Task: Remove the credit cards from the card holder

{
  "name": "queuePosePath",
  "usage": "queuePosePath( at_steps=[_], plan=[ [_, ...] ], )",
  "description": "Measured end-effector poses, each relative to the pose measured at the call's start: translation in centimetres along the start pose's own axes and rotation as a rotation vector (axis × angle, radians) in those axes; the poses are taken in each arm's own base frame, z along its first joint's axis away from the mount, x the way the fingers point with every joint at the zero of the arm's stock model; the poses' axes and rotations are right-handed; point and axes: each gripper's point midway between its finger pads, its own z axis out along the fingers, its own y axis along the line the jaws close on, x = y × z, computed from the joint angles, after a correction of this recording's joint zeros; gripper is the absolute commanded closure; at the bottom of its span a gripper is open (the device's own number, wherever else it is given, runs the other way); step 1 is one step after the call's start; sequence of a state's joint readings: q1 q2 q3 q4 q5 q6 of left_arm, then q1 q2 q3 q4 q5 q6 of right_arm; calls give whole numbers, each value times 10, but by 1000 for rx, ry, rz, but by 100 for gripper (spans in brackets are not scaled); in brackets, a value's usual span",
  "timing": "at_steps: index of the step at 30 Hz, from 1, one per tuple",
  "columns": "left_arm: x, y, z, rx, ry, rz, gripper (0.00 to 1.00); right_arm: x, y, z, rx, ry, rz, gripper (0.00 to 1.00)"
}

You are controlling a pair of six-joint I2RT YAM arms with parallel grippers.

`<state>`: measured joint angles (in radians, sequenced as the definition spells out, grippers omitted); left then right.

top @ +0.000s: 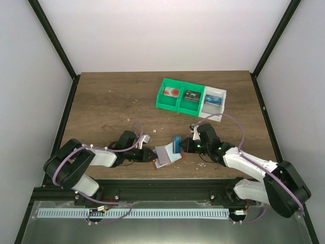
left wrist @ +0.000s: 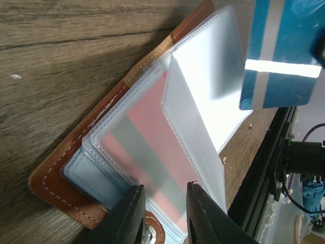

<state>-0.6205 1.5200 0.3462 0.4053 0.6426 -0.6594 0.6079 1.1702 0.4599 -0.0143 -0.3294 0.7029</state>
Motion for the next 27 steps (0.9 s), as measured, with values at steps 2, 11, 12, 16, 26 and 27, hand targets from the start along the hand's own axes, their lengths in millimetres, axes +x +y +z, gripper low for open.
queuePosePath(
  at_steps=[2,11,12,16,26,27],
  plan=[
    [-1,-2,0,2,6,-9,70,-5,4,-4,-2,-16,-20,100],
    [-16,-10,-18,-83,-44,-29,65,-19,17,-14,-21,-66,-106,100],
    [-19,-12,-21,-90,-58,-27,63,-21,18,-14,-24,-70,-116,100],
    [-33,-27,-38,-99,-130,-10,44,-24,27,-15,-27,-90,-184,100],
    [-69,-87,-88,69,-304,-96,39,-11,88,-24,-145,-206,-619,100],
    [-72,-91,-92,92,-317,-121,39,-10,93,-26,-151,-225,-663,100]
  ],
)
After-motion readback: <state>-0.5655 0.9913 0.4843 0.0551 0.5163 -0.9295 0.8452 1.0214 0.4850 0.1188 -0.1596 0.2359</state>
